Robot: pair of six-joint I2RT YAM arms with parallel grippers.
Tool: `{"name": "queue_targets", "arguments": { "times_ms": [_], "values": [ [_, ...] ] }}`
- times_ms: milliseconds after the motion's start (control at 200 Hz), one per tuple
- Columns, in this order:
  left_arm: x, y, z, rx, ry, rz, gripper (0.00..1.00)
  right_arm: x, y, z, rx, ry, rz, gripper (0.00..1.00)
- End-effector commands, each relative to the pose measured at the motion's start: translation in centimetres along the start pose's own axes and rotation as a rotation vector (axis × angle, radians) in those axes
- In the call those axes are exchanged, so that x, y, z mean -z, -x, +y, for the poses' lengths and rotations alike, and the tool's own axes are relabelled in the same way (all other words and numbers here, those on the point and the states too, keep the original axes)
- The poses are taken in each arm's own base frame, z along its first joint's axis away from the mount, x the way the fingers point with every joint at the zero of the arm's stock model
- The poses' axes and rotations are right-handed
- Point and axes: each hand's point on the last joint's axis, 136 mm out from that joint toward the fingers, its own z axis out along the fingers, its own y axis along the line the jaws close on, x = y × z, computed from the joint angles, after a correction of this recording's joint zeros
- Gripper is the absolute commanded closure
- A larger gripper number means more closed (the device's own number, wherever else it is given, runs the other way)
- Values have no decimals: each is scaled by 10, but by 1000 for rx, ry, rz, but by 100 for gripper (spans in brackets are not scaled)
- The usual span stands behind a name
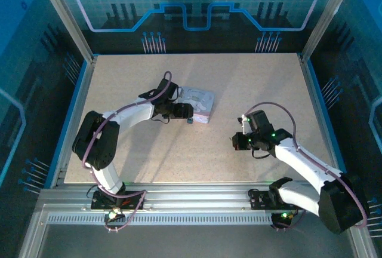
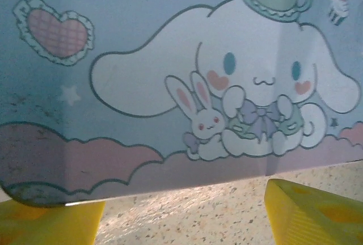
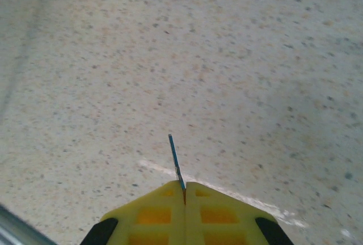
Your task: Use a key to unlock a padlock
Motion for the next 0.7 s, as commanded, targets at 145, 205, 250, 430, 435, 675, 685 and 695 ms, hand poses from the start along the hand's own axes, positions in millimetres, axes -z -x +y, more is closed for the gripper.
{"name": "queue_targets", "arguments": {
  "times_ms": [145,205,250,430,435,675,685,695],
  "values": [
    [44,-9,-19,-58,-131,-147,23,5,60,43,87,202,-98,99],
    [49,-16,-18,-52,-146,-172,23,5,74,51,103,226,-116,99],
    [51,-21,-17,-48,-159,-190,23,2,83,55,113,240,-125,99],
    [48,-40,-11,-39,-187,-217,23,-13,120,72,130,278,-132,100],
    [47,-40,-11,-39,-188,-218,23,-13,120,72,131,278,-132,100],
    [34,-54,-5,-19,-213,-211,23,-51,150,90,124,324,-84,100],
    [34,-54,-6,-17,-215,-213,23,-52,151,90,123,326,-84,100],
    [33,-54,-5,-17,-216,-212,23,-53,152,91,122,330,-83,100]
  ]
}}
